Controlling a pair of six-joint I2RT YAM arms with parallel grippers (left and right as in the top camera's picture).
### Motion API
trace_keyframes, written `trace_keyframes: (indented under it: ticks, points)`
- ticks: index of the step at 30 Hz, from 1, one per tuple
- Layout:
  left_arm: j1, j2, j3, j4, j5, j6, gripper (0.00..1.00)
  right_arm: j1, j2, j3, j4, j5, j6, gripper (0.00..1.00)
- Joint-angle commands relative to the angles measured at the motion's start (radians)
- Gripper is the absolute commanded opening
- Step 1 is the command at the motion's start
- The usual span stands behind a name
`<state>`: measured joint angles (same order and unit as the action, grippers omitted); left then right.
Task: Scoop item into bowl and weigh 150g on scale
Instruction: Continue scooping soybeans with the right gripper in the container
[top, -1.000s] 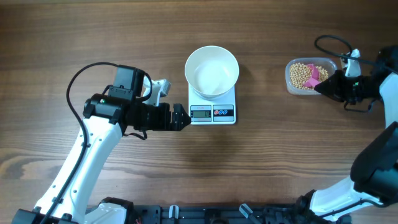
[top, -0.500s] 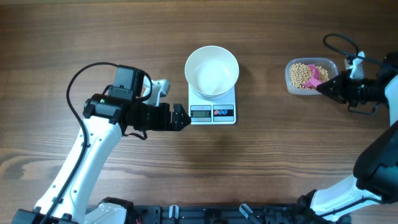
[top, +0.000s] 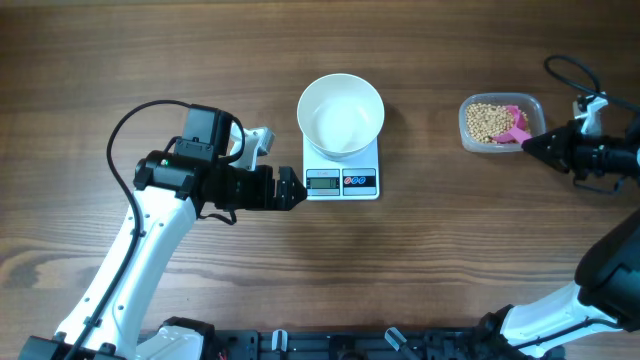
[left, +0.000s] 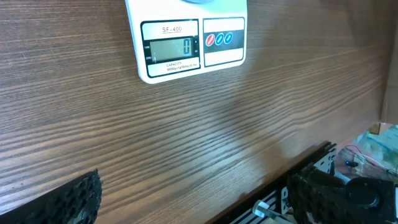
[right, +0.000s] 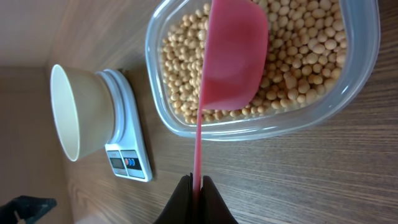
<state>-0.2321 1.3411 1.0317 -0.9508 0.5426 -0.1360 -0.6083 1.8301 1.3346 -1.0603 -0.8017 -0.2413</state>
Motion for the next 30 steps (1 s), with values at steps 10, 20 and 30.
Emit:
trace_keyframes:
  ticks: [10,20,30]
  points:
    - [-0.001,0.002,0.0,0.0,-0.01,-0.002,1.0,-0.072,0.014,-0.002,-0.039,-0.129,-0.048,0.04]
    - [-0.001,0.002,0.0,0.0,-0.01,-0.002,1.0,-0.155,0.014,-0.002,-0.114,-0.193,-0.099,0.04]
    - [-0.001,0.002,0.0,-0.001,-0.01,-0.002,1.0,-0.182,0.014,-0.002,-0.172,-0.28,-0.161,0.04]
